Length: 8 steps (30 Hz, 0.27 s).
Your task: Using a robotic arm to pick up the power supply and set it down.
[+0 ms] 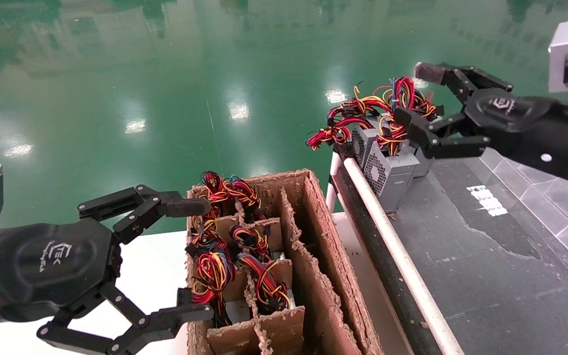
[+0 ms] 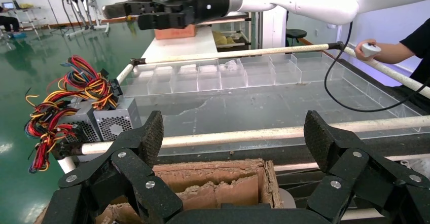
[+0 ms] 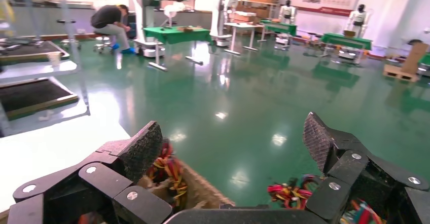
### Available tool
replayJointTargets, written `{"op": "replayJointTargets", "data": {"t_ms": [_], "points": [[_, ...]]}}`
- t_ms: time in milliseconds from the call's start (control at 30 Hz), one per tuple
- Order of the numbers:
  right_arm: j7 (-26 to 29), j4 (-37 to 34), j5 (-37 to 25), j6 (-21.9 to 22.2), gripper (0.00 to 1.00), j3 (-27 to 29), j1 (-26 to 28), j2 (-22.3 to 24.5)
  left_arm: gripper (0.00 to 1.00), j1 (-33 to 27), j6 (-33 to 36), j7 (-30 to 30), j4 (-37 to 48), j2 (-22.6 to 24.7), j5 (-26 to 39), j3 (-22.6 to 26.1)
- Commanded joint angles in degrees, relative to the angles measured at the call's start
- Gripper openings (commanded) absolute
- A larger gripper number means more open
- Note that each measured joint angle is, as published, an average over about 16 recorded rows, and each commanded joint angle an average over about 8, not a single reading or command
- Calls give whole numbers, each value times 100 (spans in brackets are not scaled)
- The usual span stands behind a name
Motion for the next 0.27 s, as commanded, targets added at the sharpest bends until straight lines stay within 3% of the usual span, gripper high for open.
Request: {"op": "replayJointTargets", "data": {"t_ms": [33,267], "points": [[81,244,63,-33,100,17,-137,78,100,0,0,0,0,0,0,0],[308,925,240,-124,100,66,-521,294,100,0,0,0,0,0,0,1]]}}
